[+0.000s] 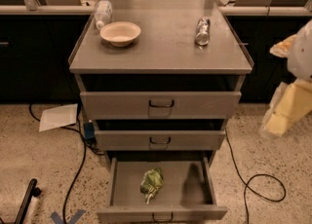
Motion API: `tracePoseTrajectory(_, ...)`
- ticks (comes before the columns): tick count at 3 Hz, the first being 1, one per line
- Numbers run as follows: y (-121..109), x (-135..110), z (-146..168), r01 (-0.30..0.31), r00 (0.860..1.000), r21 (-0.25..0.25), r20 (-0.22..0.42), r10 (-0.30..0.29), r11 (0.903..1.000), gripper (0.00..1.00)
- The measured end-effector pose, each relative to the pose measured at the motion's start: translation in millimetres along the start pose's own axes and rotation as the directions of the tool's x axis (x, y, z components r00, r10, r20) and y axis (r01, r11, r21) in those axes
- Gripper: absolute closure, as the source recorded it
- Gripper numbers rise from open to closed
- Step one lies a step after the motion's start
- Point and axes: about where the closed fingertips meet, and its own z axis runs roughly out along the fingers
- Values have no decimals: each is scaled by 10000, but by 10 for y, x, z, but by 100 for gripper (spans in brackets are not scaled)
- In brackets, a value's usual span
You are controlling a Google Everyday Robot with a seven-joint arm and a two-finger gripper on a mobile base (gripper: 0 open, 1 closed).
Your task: Pick green jalapeno chip bag from bottom drawer and place on counter
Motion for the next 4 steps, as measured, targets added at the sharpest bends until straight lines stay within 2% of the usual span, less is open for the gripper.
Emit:
tracePoseTrajectory(1,317,343,488,-1921,9784,-343,717,1941,9808,0)
tracePoseTrajectory(2,706,631,1245,-3840,9041,-1440,1417,4031,9120,0)
tracePoseTrajectory(3,767,652,1998,-4699,8245,-2290,2310,5165,8525,0)
tracePoseTrajectory(4,597,674,2153,-5008,8001,-1991,2649,5382,8424,0)
